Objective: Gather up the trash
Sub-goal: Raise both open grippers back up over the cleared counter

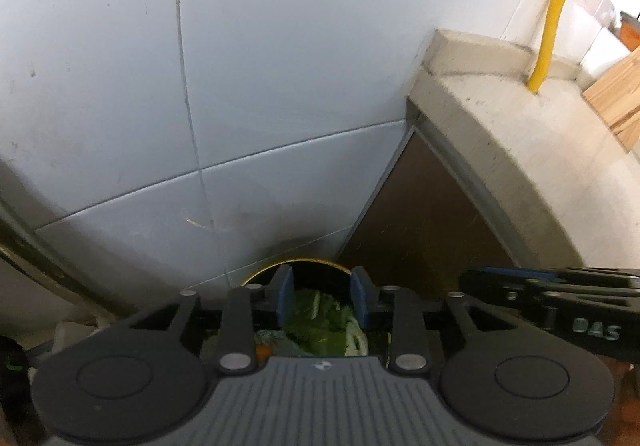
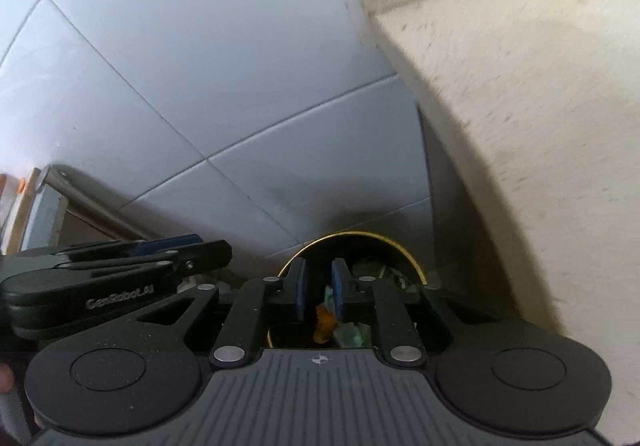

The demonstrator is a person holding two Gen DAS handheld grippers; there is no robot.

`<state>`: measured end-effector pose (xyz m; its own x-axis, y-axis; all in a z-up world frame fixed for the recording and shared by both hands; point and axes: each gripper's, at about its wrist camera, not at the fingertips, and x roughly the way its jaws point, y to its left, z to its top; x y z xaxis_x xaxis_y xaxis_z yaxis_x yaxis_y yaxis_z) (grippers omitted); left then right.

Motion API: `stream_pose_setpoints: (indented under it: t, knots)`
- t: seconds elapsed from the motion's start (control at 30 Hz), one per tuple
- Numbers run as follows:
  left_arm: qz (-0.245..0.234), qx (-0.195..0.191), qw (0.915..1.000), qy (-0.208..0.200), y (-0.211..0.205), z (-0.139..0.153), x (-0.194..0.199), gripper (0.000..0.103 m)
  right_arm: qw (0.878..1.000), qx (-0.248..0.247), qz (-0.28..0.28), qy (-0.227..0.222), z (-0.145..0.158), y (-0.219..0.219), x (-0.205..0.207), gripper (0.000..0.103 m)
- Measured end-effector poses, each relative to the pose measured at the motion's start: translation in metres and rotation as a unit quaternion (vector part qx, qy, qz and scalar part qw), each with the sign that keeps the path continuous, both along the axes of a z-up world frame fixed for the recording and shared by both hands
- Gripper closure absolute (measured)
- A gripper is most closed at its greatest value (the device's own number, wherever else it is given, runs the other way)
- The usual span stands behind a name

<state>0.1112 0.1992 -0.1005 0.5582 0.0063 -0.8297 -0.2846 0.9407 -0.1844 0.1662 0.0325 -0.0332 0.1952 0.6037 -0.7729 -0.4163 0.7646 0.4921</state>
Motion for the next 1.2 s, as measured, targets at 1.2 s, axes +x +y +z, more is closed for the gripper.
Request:
stream_pose_setpoints:
  t: [1.2]
  knots:
    - [-0.140,0.010,0.9798,-0.142,-0.141,0.102,-0.023,0.060,0.975,-0.006,-0.169,-0.140,0.115,-0.190,-0.081,0.040]
